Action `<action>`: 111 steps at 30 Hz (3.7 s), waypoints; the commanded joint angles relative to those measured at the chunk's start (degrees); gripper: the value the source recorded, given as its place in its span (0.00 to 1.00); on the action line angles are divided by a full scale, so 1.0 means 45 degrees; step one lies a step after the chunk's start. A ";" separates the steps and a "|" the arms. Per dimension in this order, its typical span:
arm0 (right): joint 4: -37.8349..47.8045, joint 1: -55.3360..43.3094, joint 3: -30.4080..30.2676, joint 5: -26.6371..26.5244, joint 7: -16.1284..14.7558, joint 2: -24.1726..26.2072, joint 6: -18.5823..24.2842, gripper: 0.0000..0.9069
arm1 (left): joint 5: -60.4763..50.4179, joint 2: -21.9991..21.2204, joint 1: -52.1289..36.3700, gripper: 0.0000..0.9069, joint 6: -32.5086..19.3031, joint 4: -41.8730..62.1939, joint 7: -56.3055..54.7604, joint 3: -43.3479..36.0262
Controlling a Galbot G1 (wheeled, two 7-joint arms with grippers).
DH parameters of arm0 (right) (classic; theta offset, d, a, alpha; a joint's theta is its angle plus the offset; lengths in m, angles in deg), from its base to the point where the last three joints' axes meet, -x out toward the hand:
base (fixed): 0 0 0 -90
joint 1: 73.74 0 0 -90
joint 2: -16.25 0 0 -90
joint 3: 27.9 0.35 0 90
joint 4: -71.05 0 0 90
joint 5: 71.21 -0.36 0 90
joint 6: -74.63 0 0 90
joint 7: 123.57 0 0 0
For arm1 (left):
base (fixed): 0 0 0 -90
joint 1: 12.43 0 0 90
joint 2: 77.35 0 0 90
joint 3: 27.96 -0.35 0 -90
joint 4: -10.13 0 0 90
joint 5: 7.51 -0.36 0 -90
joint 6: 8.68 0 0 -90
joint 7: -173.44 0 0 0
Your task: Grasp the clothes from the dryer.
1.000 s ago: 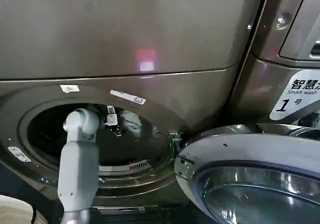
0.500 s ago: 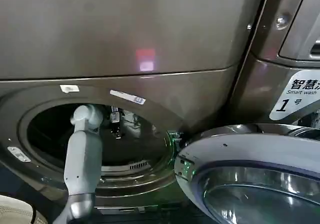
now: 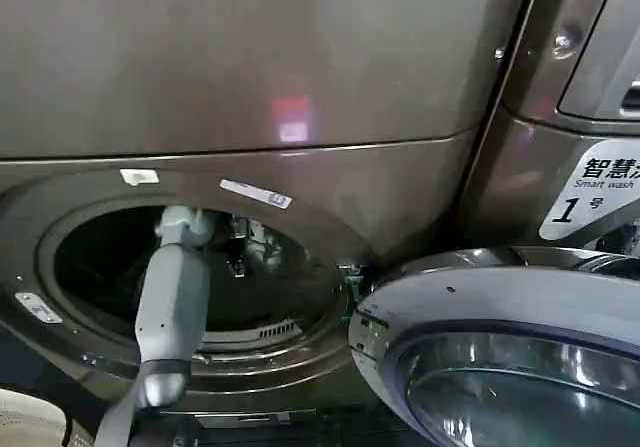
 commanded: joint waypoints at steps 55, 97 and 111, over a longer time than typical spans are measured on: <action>-0.0608 -0.0001 -0.0274 -0.0216 -0.0108 -0.0114 -0.0159 1.00 | 0.1258 0.0474 -0.0480 0.15 0.0727 0.1751 0.0000 -0.0330; -0.0422 -0.0275 -0.0801 -0.0237 -0.0118 0.0074 -0.0130 1.00 | 0.7142 0.0587 0.0358 0.01 0.4301 -0.0251 -0.2617 -0.1628; -0.0079 -0.0485 -0.1123 -0.0196 -0.0095 0.0271 0.0006 1.00 | 1.0700 0.0127 0.2074 0.00 0.6682 -0.2723 -1.0503 -0.1457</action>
